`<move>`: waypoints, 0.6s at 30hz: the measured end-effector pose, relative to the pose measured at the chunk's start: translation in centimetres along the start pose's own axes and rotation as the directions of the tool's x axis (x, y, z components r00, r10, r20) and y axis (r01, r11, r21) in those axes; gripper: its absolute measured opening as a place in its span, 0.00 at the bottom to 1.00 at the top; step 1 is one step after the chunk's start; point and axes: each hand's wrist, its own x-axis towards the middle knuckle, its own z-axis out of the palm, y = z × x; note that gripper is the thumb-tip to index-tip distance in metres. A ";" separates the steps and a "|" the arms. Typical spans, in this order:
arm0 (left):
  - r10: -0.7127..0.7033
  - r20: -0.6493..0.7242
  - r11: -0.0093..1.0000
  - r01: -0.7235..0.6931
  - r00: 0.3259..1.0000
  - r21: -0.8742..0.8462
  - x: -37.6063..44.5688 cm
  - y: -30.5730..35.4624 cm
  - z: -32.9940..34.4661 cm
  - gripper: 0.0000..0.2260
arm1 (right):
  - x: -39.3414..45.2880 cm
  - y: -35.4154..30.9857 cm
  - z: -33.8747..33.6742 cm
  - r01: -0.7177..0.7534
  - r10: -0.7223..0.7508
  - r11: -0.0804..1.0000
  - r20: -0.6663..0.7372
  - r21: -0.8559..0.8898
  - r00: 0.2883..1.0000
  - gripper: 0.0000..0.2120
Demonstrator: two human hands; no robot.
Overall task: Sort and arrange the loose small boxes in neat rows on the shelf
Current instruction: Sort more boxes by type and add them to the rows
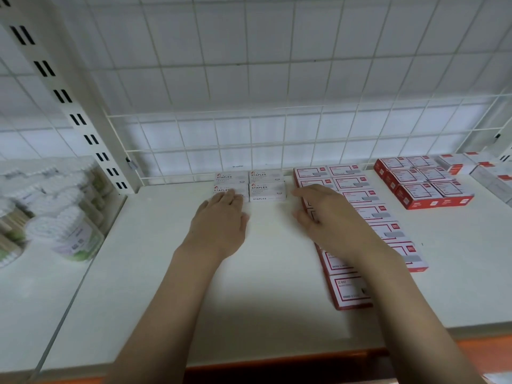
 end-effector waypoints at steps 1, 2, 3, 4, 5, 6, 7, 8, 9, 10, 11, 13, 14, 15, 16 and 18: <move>-0.002 0.000 1.000 0.002 1.000 -0.005 0.0 0.1 -0.1 0.22 | -0.1 0.0 0.0 0.000 0.000 1.000 -0.003 -0.001 1.000 0.19; -0.008 0.003 1.000 0.008 1.000 -0.012 0.0 0.3 -0.2 0.22 | -0.3 0.0 -0.1 -0.001 0.001 1.000 -0.005 -0.003 1.000 0.19; -0.016 0.006 1.000 0.016 1.000 -0.015 -0.2 0.4 -0.3 0.22 | -0.5 0.1 -0.1 0.000 0.000 1.000 -0.006 -0.005 1.000 0.19; -0.022 0.003 1.000 0.022 1.000 -0.012 -0.3 0.5 -0.3 0.22 | -0.8 0.2 -0.3 0.004 -0.004 1.000 -0.006 -0.008 1.000 0.19; -0.027 -0.005 1.000 0.027 1.000 -0.006 -0.5 0.7 -0.4 0.22 | -1.2 0.3 -0.5 0.012 -0.012 1.000 -0.006 -0.014 1.000 0.19; -0.032 -0.019 0.999 0.032 0.999 -0.001 -0.8 1.1 -0.5 0.22 | -1.6 0.6 -0.8 0.019 -0.019 1.000 -0.009 -0.022 1.000 0.19; -0.037 -0.032 0.999 0.037 0.999 0.003 -1.1 1.6 -0.6 0.22 | -2.1 0.8 -1.2 0.025 -0.025 0.999 -0.017 -0.030 1.000 0.19; -0.038 -0.043 0.999 0.039 0.998 0.004 -1.5 2.4 -0.9 0.21 | -2.6 1.1 -1.7 0.026 -0.027 0.999 -0.031 -0.033 0.999 0.19; -0.035 -0.050 0.999 0.036 0.998 0.004 -1.9 3.4 -1.2 0.21 | -3.2 1.5 -2.2 0.024 -0.026 0.999 -0.045 -0.034 0.999 0.19; -0.025 -0.060 1.000 0.025 0.998 0.000 -2.4 4.6 -1.5 0.21 | -3.8 1.8 -2.8 0.021 -0.023 0.999 -0.056 -0.036 0.998 0.20; -0.008 -0.072 1.000 0.008 0.997 -0.006 -2.9 5.9 -1.8 0.21 | -4.5 2.2 -3.4 0.019 -0.022 0.999 -0.062 -0.042 0.998 0.20; 0.036 -0.097 0.999 -0.040 0.995 -0.036 -3.9 8.9 -2.2 0.21 | -6.2 3.2 -4.5 0.013 -0.017 0.998 -0.073 -0.055 0.997 0.20; 0.063 -0.112 0.996 -0.069 0.992 -0.051 -4.5 10.5 -2.4 0.21 | -7.2 3.8 -5.1 0.005 -0.009 0.998 -0.082 -0.059 0.997 0.20; 0.092 -0.126 0.993 -0.100 0.988 -0.060 -4.9 12.2 -2.4 0.21 | -8.3 4.5 -5.8 -0.008 0.002 0.998 -0.095 -0.062 0.995 0.20; 0.116 -0.141 0.990 -0.126 0.983 -0.064 -5.3 13.9 -2.5 0.20 | -9.5 5.5 -6.5 -0.024 0.016 0.998 -0.109 -0.066 0.994 0.21; 0.150 -0.169 0.985 -0.162 0.974 -0.063 -5.8 17.5 -2.7 0.20 | -12.2 7.8 -8.2 -0.060 0.048 0.994 -0.136 -0.088 0.990 0.21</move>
